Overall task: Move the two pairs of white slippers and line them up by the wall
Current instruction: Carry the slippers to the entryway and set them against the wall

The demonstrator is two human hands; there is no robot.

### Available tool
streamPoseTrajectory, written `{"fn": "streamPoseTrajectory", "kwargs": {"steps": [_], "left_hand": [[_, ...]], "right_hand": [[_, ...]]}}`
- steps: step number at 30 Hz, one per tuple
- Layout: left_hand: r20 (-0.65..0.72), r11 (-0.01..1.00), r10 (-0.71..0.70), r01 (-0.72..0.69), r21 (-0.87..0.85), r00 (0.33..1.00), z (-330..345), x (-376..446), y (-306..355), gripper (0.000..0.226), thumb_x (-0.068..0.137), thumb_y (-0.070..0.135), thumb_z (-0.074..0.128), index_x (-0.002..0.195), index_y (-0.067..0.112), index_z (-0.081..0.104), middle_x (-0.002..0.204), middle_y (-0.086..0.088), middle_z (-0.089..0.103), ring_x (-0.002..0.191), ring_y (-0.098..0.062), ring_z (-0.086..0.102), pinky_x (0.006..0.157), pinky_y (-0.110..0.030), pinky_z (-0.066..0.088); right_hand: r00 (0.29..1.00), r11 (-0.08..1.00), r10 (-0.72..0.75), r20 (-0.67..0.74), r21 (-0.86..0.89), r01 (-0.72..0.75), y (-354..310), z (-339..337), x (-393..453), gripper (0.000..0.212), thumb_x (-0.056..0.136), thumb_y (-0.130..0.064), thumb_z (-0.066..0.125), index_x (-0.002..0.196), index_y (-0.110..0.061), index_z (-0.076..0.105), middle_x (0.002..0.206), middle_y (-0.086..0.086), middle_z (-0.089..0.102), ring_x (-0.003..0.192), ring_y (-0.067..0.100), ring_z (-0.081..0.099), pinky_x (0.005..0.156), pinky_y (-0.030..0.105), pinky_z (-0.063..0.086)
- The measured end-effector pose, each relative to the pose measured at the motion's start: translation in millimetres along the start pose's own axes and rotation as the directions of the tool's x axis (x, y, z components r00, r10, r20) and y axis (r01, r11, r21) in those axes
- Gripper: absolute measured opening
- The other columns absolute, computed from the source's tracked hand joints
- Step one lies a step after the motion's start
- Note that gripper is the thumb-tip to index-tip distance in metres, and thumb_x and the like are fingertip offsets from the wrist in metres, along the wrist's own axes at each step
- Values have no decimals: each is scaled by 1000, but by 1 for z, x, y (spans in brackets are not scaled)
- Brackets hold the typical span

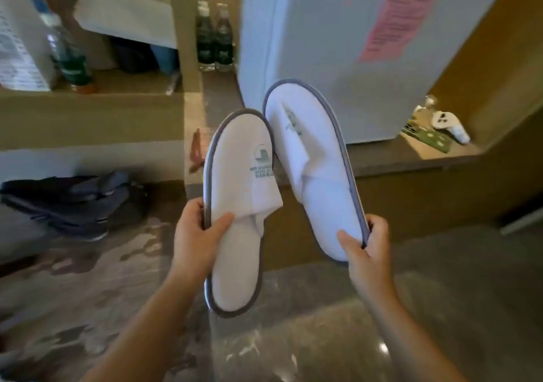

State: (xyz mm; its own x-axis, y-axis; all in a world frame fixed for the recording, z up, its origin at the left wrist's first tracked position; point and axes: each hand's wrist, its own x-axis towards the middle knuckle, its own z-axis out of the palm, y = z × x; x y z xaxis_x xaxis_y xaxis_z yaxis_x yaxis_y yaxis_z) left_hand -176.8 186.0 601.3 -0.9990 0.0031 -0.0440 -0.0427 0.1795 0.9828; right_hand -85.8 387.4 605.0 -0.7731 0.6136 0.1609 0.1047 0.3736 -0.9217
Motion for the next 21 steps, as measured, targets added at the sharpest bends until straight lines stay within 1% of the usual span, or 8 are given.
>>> {"fn": "streamPoseTrajectory", "kwargs": {"steps": [2, 4, 7, 10, 12, 14, 18, 21], "left_hand": [[154, 999, 39, -38, -14, 987, 50, -13, 19, 24, 78, 21, 64, 77, 34, 44, 83, 7, 55, 79, -12, 57, 60, -29, 49], [312, 997, 79, -72, -36, 947, 102, -36, 35, 23, 78, 22, 64, 78, 36, 46, 85, 6, 57, 80, -13, 58, 61, -30, 49], [519, 991, 132, -126, -46, 845, 187, -84, 55, 19, 78, 24, 63, 81, 36, 48, 90, 2, 59, 83, -17, 59, 68, -37, 53], [650, 984, 174, -147, -96, 739, 266, -146, 68, 18, 77, 23, 63, 80, 34, 50, 89, 0, 59, 83, -20, 59, 68, -38, 53], [703, 979, 201, -157, -128, 682, 314, -192, 74, 20, 77, 20, 64, 79, 34, 50, 87, 1, 59, 80, -18, 58, 66, -35, 51], [741, 973, 227, -179, -146, 632, 356, -233, 76, 21, 77, 18, 64, 78, 33, 50, 83, 4, 57, 76, -14, 56, 61, -30, 48], [801, 974, 212, -186, -128, 560, 429, -293, 87, 17, 78, 18, 64, 82, 27, 50, 81, 7, 55, 75, -10, 54, 57, -25, 42], [823, 982, 181, -149, -119, 538, 483, -324, 97, 18, 78, 18, 63, 80, 29, 49, 82, 9, 55, 76, -9, 54, 57, -25, 43]], "right_hand": [[989, 999, 49, -141, -9, -51, 12, -55, -9, 34, 79, -4, 61, 98, -19, 35, 86, -13, 44, 77, 2, 49, 59, 11, 42], [954, 994, 108, -281, -5, -113, 29, -114, -24, 35, 79, -6, 61, 99, -19, 35, 90, -4, 46, 80, 7, 50, 60, 16, 42], [867, 986, 136, -480, -18, -165, 58, -204, -54, 33, 79, -3, 61, 97, -15, 36, 96, 7, 48, 82, 19, 50, 58, 17, 39], [783, 981, 156, -602, 3, -193, 85, -288, -86, 32, 78, 2, 60, 95, -13, 37, 88, 4, 49, 73, 14, 50, 55, 13, 42], [740, 980, 155, -655, 6, -200, 103, -344, -107, 31, 78, 2, 59, 95, -13, 37, 82, -5, 47, 72, 6, 48, 53, 6, 43], [697, 974, 171, -697, 14, -225, 119, -392, -126, 30, 79, 2, 58, 95, -11, 37, 81, -9, 46, 72, 3, 47, 52, 2, 41], [597, 967, 198, -777, 57, -247, 145, -464, -150, 29, 78, 6, 58, 99, -4, 41, 79, -7, 46, 71, 3, 47, 53, 1, 41], [536, 957, 240, -809, 105, -270, 169, -505, -149, 30, 77, 6, 58, 101, -3, 41, 81, -2, 46, 72, 2, 47, 53, -1, 40]]}}
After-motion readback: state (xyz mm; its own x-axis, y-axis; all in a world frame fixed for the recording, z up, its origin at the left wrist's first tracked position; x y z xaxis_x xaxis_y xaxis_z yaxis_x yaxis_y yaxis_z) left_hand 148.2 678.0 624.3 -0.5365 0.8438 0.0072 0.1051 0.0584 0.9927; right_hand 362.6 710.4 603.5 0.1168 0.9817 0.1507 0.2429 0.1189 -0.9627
